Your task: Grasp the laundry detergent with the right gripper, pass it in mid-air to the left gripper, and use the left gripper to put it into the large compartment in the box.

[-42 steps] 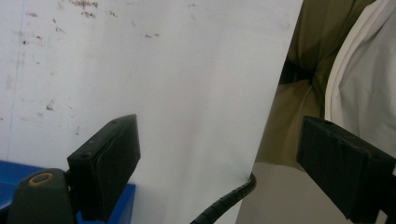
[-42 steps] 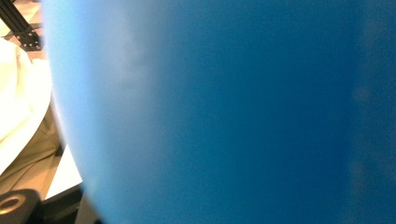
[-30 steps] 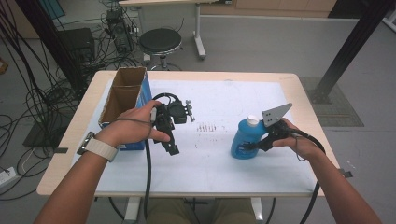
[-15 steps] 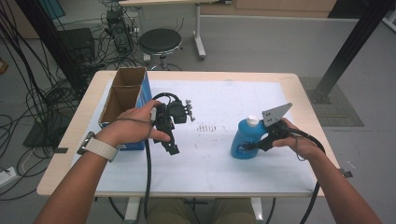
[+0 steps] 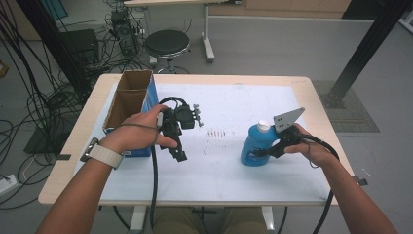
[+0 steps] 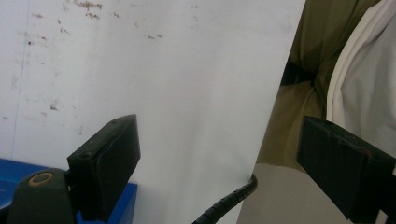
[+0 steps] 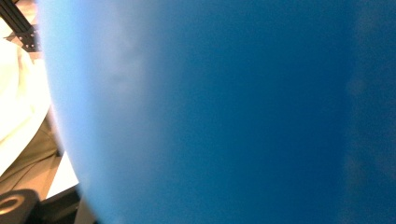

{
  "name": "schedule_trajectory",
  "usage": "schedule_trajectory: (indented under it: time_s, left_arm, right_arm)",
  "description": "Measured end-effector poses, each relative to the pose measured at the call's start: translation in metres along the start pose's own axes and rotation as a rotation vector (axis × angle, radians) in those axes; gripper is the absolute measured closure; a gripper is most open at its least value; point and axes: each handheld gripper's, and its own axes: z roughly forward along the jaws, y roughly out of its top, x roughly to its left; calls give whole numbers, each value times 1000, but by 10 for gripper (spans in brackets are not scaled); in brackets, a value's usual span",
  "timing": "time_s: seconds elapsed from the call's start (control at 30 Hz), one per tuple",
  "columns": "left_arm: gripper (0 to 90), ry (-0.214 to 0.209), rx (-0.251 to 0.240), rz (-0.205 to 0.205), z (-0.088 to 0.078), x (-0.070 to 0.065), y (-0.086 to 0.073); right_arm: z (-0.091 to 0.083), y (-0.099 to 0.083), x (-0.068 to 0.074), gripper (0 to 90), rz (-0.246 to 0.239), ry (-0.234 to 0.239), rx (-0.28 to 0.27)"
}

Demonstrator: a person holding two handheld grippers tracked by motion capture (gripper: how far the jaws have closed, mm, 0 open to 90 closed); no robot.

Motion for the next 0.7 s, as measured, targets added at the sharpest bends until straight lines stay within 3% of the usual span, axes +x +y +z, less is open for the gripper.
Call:
schedule_trajectory:
  time_s: [0.7]
  left_arm:
    - [140, 1, -9, -3, 1, 0, 1]
  right_arm:
    - [0, 0, 0, 426, -1, -1, -4]
